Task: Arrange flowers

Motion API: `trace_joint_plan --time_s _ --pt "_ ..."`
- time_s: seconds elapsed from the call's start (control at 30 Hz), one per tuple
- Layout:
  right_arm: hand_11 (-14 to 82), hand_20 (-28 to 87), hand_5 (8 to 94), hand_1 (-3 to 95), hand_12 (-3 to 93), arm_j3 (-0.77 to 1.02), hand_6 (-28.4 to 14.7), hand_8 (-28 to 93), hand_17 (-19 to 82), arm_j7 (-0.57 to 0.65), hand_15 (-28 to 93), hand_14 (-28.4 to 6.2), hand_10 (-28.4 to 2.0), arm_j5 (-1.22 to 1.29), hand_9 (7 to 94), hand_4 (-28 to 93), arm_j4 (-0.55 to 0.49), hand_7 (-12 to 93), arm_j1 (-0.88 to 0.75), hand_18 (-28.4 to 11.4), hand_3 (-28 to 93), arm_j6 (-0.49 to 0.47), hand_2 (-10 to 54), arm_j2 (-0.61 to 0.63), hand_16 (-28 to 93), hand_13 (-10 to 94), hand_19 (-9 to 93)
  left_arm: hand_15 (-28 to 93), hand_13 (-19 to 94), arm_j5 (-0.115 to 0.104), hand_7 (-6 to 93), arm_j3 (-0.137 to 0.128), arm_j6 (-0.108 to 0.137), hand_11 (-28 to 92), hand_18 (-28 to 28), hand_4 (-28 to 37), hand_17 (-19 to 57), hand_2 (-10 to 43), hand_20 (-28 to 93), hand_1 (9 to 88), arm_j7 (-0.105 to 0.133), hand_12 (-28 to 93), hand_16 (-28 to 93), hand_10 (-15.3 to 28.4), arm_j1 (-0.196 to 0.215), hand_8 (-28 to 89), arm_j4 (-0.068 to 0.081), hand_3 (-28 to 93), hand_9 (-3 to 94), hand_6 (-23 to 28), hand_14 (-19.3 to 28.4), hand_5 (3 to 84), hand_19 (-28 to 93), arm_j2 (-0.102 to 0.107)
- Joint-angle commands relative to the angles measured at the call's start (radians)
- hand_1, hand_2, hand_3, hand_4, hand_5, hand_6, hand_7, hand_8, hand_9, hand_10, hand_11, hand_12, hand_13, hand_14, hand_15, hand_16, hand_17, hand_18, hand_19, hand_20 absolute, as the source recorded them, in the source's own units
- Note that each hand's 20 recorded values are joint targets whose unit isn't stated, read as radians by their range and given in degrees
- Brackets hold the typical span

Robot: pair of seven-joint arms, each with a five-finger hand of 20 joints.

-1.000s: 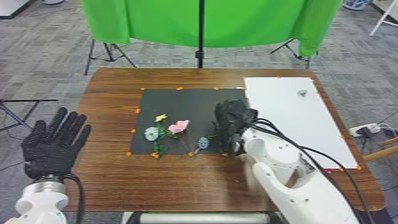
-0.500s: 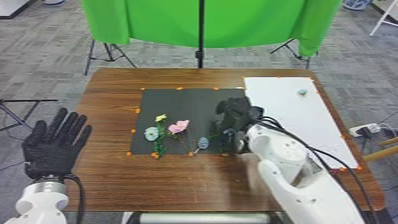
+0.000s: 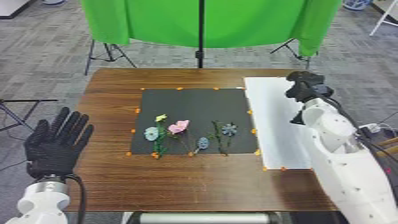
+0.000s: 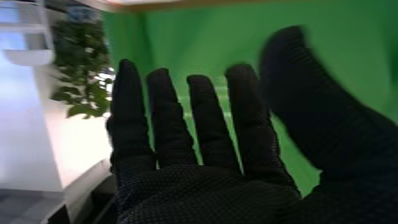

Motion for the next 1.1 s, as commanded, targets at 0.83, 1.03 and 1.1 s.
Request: trace_joint_plan --time_s 0.83,1.03,1.1 --pt "14.4 42 69.8 59.8 42.7 0.033 2.8 -4 28 0.042 29 -3.7 -8.1 0.099 80.7 -28 0.176 35 0.062 -17.0 70 -0.212 -9.5 -0.018 44 70 74 24 34 -0.011 12.3 0.027 0.025 19 13.0 -28.3 -4.6 15.7 14 24.9 -0.002 10 -3 14.1 -0.025 -10 0.003 79 41.3 8.6 12.9 46.8 34 0.016" --pt "14.9 43 70.8 58.8 43.8 0.077 2.3 -4 28 0.056 30 -4.1 -8.4 0.318 81.5 -28 -0.11 37 -0.109 -17.4 70 -0.18 -9.1 -0.008 45 71 74 24 34 -0.008 12.6 0.009 0.01 20 13.0 -28.3 -4.7 15.8 14 24.8 0.007 10 -3 14.1 0.001 -10 -0.011 79 41.4 8.6 12.9 46.9 34 0.022" --pt "14.9 43 70.9 58.7 43.8 0.066 2.1 -4 28 0.055 30 -4.3 -8.4 0.34 81.4 -28 -0.193 37 -0.145 -17.4 70 -0.197 -8.9 -0.009 45 71 74 24 34 -0.009 12.6 0.001 0.013 20 13.0 -28.3 -4.7 15.8 14 24.8 0.017 10 -3 14.1 0.013 -10 -0.016 79 41.4 8.6 12.8 46.9 34 0.019"
